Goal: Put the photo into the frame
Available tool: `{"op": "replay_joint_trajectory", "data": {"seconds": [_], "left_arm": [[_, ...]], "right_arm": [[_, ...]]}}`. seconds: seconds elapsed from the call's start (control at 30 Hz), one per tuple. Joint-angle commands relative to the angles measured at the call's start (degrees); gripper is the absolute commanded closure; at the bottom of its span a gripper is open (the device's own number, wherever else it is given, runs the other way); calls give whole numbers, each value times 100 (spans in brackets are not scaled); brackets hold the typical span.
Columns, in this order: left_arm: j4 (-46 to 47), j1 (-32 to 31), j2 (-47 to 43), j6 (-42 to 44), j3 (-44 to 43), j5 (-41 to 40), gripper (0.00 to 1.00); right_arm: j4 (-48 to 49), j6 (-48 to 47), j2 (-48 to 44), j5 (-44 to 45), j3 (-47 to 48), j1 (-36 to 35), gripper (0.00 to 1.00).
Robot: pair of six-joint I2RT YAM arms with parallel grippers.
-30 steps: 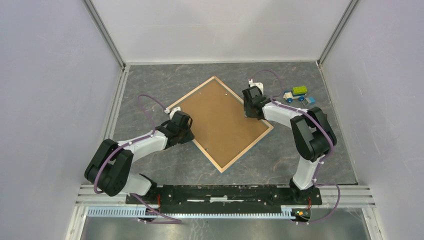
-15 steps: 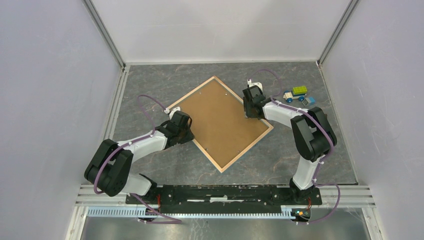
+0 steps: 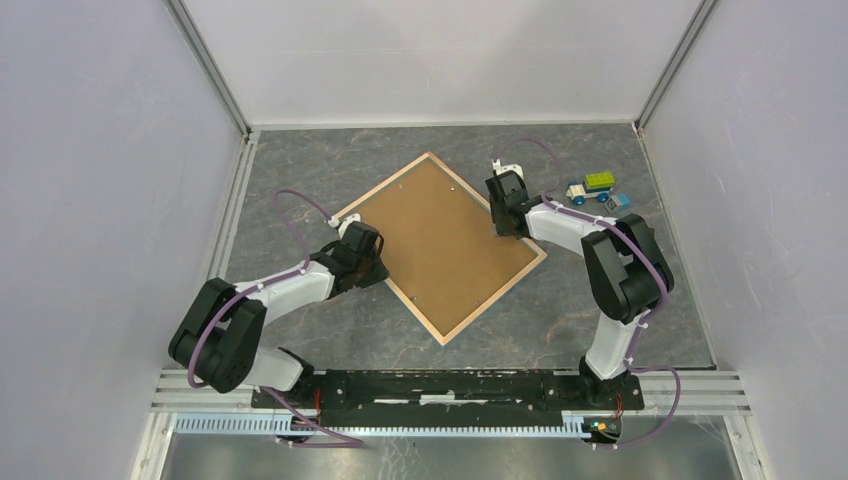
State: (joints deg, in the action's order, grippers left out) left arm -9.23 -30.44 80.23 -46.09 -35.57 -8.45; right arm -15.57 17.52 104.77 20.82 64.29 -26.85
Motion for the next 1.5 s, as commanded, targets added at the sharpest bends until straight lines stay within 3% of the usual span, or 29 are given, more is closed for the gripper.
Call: {"op": "replay_joint_trajectory", "data": {"seconds": [0.0,0.5,0.87,1.0,1.47], "left_arm": [[-130,38,116,362,175,-12,82],[-118,46,94,363,200,-2,82],[-121,46,63,362,204,9,82],[-122,47,61,361,207,9,82],[-130,51,85,359,204,9,82]], "right_arm": [[-306,-36,-10,-163,-77,-18,56],[-70,-497,344,-292,-40,46,61],[314,-656,283,-1334,-350,362,88],[336,-631,136,-1316,-399,356,86],[444,-664,-250,-1185,-600,358,61]]}}
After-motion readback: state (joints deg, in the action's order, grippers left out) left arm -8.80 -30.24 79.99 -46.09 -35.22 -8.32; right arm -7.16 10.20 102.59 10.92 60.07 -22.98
